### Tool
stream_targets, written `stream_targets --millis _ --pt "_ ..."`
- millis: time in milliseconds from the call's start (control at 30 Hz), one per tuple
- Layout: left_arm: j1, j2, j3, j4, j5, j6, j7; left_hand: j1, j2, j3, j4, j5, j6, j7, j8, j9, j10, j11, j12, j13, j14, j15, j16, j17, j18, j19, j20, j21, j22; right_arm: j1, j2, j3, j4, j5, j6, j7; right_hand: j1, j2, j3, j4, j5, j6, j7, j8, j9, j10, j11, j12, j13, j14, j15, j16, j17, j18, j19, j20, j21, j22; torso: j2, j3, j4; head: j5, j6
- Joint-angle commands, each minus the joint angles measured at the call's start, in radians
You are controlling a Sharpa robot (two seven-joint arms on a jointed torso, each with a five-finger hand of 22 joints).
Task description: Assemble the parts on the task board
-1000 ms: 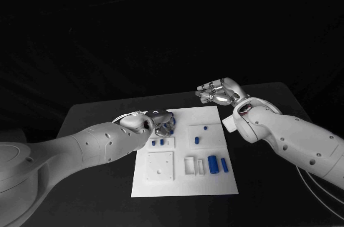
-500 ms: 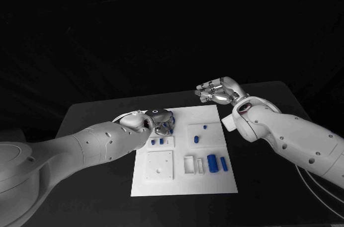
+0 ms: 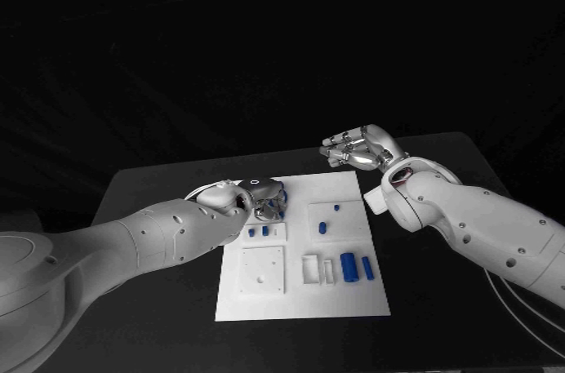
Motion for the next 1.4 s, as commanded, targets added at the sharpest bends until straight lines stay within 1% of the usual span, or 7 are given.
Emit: stream_targets --millis 33,233,500,633,1133,1267,1400 --pt "-0.002 0.004 0.000 0.000 0.010 0.013 0.005 0.012 0.000 0.005 0.001 0.000 0.007 -0.001 -0.003 0.000 0.004 -0.005 -0.004 -0.001 0.007 0.001 0.005 0.001 0.012 0.009 0.000 -0.004 0.019 -0.001 0.001 0.000 0.001 -0.006 0.012 0.007 0.003 -0.003 0.006 0.001 0.006 -0.005 -0.001 -0.001 0.000 -0.006 -0.002 -0.006 -0.001 -0.007 0.000 -0.004 -0.002 0.014 -0.005 0.000 -0.004 -0.001 0.000 -0.0002 -0.0007 0.000 0.001" --pt "-0.004 0.006 0.000 -0.002 0.010 0.012 0.007 0.029 0.026 0.027 -0.013 0.000 0.055 -0.012 -0.001 0.001 0.050 -0.021 -0.006 0.000 0.033 -0.013 0.009 0.002 0.010 0.023 -0.012 0.012 0.023 -0.001 0.002 0.000 0.000 -0.007 0.012 0.007 0.003 -0.003 0.006 0.001 0.006 -0.005 -0.001 -0.001 0.000 -0.006 -0.002 -0.006 -0.001 -0.007 0.000 -0.004 -0.002 0.014 -0.005 0.000 -0.004 -0.001 -0.001 -0.0004 -0.0013 -0.001 0.001" --pt "-0.007 0.006 0.000 -0.005 0.009 0.009 0.009 0.033 0.057 0.040 -0.057 -0.001 0.083 -0.014 -0.002 0.001 0.071 -0.029 -0.006 0.000 0.056 -0.020 0.000 0.005 0.008 0.014 -0.021 0.055 0.024 -0.001 0.003 0.000 -0.001 -0.007 0.012 0.007 0.003 -0.003 0.006 0.001 0.006 -0.005 -0.001 -0.001 0.000 -0.006 -0.002 -0.006 -0.001 -0.007 0.000 -0.004 -0.002 0.014 -0.005 0.000 -0.004 -0.001 0.000 -0.0006 -0.0003 -0.002 0.001" --pt "-0.008 0.005 0.001 -0.005 0.009 0.000 0.011 0.032 0.068 0.052 -0.075 -0.017 0.094 -0.015 -0.002 0.001 0.082 -0.033 -0.006 0.000 0.064 -0.023 0.000 0.008 0.010 0.011 -0.024 0.077 0.024 -0.001 0.003 0.000 -0.001 -0.007 0.012 0.007 0.003 -0.003 0.006 0.001 0.006 -0.005 -0.001 -0.001 0.000 -0.006 -0.002 -0.006 -0.001 -0.007 0.000 -0.004 -0.002 0.014 -0.005 0.000 -0.004 -0.001 0.000 -0.0009 -0.0005 -0.002 0.002" --pt "-0.008 -0.030 0.001 0.035 0.051 -0.048 0.021 0.009 0.065 0.080 -0.101 -0.026 0.097 -0.015 -0.003 0.001 0.084 -0.034 -0.006 -0.001 0.075 -0.026 -0.001 0.017 0.012 -0.001 -0.027 0.127 0.022 -0.001 0.001 0.000 -0.003 -0.008 0.011 0.007 0.001 -0.003 0.010 -0.003 0.008 -0.005 -0.001 -0.001 0.000 -0.006 -0.003 -0.006 -0.001 -0.007 0.000 -0.004 -0.002 0.014 -0.005 0.000 -0.004 -0.001 0.000 -0.0028 0.0023 -0.002 0.009" --pt "-0.008 -0.054 0.009 0.063 0.065 -0.052 0.019 0.006 0.064 0.079 -0.099 -0.028 0.095 -0.015 -0.003 0.001 0.082 -0.033 -0.006 0.000 0.076 -0.026 -0.001 0.017 0.011 -0.001 -0.027 0.128 0.021 -0.001 -0.002 0.000 -0.003 -0.008 0.010 0.008 0.001 -0.003 0.010 -0.003 0.008 -0.005 -0.001 -0.001 0.000 -0.006 -0.003 -0.006 -0.001 -0.007 0.000 -0.004 -0.002 0.014 -0.005 0.000 -0.004 -0.001 0.000 -0.0030 0.0034 -0.002 0.010" --pt "-0.007 -0.077 0.028 0.088 0.083 -0.055 0.015 0.004 0.064 0.078 -0.098 -0.029 0.095 -0.016 -0.003 0.001 0.081 -0.033 -0.006 -0.001 0.076 -0.026 -0.001 0.017 0.011 -0.001 -0.027 0.128 0.020 -0.001 -0.004 0.000 -0.003 -0.009 0.010 0.008 0.001 -0.003 0.010 -0.003 0.008 -0.005 -0.001 -0.001 0.000 -0.006 -0.003 -0.006 -0.001 -0.007 0.000 -0.004 -0.002 0.014 -0.005 0.000 -0.004 -0.001 0.000 -0.0029 0.0035 0.001 0.011"
